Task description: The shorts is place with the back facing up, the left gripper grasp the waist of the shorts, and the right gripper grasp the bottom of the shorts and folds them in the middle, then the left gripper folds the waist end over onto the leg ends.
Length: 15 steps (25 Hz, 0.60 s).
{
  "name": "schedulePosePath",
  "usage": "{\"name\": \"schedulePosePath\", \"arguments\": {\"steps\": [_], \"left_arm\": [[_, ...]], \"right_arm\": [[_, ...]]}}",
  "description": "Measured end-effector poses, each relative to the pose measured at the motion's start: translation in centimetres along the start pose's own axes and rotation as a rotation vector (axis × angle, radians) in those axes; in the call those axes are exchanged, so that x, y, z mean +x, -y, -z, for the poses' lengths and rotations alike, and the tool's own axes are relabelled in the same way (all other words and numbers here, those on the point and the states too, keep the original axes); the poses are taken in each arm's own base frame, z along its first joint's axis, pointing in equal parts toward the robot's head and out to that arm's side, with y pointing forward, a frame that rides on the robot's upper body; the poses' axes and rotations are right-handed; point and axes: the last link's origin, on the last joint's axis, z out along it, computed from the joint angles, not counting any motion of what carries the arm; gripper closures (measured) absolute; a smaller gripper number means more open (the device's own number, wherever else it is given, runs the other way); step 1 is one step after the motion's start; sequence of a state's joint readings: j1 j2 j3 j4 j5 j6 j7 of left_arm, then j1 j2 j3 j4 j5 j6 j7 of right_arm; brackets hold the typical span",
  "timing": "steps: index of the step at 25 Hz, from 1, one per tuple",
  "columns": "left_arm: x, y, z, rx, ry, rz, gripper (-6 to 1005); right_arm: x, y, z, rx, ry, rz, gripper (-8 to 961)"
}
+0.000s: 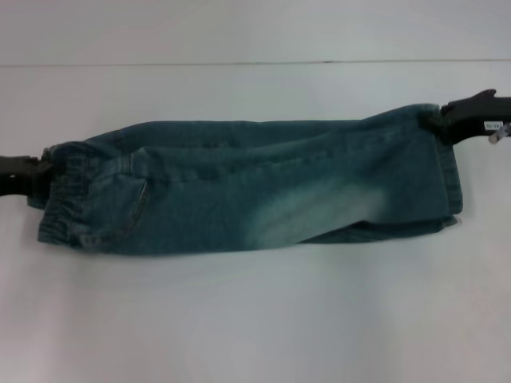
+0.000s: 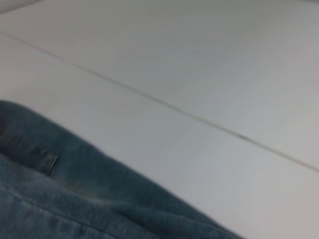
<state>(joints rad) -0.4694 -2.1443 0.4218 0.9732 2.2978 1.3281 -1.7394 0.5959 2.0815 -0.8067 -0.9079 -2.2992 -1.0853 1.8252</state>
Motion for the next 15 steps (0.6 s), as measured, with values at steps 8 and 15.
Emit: {"name": "schedulePosePath", "arguments": {"steps": [8,15], "left_arm": [[1.5,0.2,-1.8,0.045,0.005,-0.038,943],[2.0,0.7,-3.1,0.101,0.007,-0.055,943]], "right_arm": [[-1.0,1.1,-0.6,0.094,0.037,0.000,899],[-0.9,1.5,-1.4,0.139,0.037,-0.015,900]]}}
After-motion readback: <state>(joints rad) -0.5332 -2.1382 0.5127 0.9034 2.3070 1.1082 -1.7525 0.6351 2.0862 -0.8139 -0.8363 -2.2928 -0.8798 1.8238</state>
